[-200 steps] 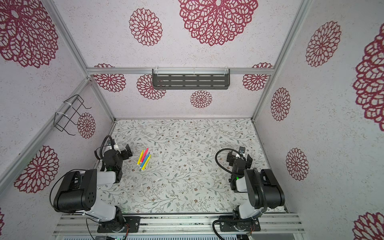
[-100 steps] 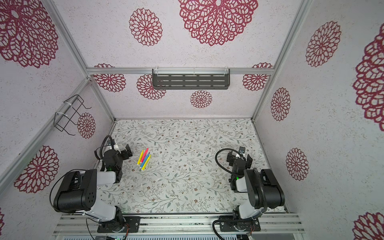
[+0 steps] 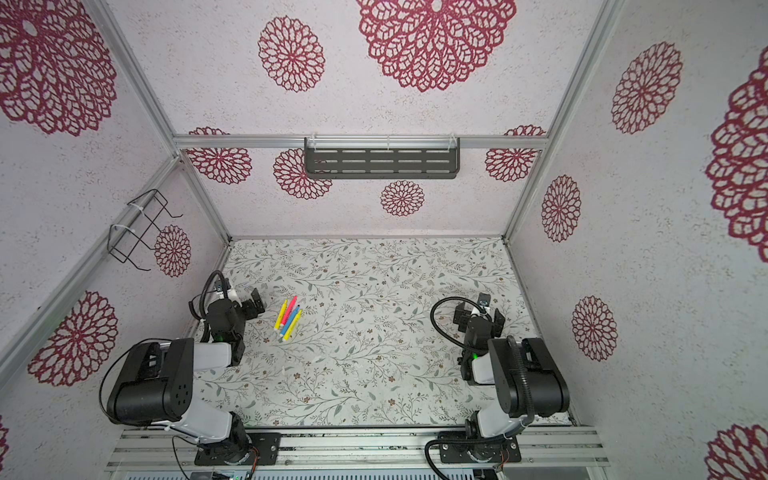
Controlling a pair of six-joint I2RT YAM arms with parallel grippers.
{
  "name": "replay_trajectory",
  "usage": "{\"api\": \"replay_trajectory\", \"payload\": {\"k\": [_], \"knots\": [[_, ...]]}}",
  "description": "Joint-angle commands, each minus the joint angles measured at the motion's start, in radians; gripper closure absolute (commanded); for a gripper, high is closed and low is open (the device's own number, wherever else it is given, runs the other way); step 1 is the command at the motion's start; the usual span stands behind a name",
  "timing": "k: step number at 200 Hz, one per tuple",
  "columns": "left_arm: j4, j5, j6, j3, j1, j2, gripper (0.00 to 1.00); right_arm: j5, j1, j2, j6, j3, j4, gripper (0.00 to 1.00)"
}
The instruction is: Insert the pens into the pen caps
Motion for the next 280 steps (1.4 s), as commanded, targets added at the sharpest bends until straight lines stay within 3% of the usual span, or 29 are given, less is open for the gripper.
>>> {"api": "replay_trajectory", "payload": {"k": [1,176,196,209,231,260,272,280], "knots": [[0.014,-0.007,0.016,-0.005,-0.006,-0.016,0.01,-0.007,0.003,-0.022,0.011,0.006,0.032,0.01],[0.002,0.024,0.004,0.0,0.011,-0.016,0.01,-0.007,0.003,-0.02,0.013,0.007,0.03,0.01],[0.046,-0.109,-0.003,-0.03,-0.017,-0.052,0.01,-0.004,0.007,-0.031,0.009,-0.008,0.052,0.01],[-0.011,-0.205,0.001,-0.039,-0.054,-0.133,0.01,0.006,0.033,-0.13,-0.022,-0.056,0.061,0.01],[-0.308,-0.329,-0.089,0.033,-0.109,-0.257,0.01,0.039,0.066,-0.373,-0.022,-0.046,-0.159,0.01],[-0.462,-0.463,-0.14,0.088,-0.191,-0.36,0.01,-0.066,0.072,-0.592,0.051,0.097,-0.594,0.01],[-0.616,-0.453,-0.253,0.149,-0.198,-0.408,0.01,-0.122,0.072,-0.647,0.081,0.122,-0.686,0.01],[-0.702,-0.439,-0.36,0.187,-0.189,-0.425,0.01,-0.079,0.071,-0.682,0.225,0.12,-0.747,0.01]]}}
